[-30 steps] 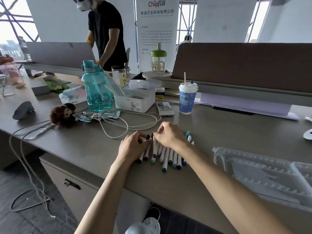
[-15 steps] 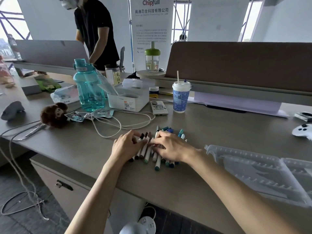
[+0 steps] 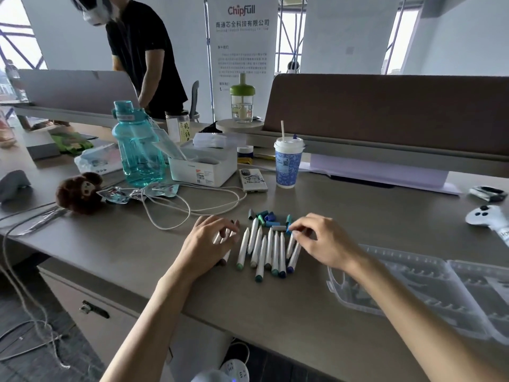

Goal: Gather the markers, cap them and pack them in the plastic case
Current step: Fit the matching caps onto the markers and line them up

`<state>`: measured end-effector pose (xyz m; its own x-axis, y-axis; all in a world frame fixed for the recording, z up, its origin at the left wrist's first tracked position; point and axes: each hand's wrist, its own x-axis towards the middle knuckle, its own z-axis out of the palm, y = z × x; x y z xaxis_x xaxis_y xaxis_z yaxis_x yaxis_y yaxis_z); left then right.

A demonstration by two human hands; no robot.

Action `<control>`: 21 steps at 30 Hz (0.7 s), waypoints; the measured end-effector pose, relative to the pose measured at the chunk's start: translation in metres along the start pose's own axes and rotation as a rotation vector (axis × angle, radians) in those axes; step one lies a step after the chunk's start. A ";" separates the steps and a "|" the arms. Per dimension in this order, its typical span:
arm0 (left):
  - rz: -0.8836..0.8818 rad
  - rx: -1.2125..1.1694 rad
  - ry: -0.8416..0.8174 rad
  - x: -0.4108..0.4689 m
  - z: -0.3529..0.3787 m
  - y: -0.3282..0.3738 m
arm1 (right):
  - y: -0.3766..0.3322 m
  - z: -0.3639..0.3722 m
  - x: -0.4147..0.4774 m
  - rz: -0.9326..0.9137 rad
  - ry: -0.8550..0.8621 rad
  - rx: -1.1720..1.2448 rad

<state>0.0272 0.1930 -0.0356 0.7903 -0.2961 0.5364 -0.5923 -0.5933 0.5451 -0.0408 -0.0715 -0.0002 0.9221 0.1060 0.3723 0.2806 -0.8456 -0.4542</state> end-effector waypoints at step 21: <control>0.151 0.036 -0.162 -0.004 0.002 0.004 | 0.011 0.000 -0.031 -0.083 -0.074 -0.226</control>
<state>0.0220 0.1899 -0.0365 0.7094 -0.4982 0.4985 -0.7023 -0.5586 0.4412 -0.0660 -0.0843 -0.0162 0.9176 0.2107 0.3371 0.2971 -0.9269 -0.2293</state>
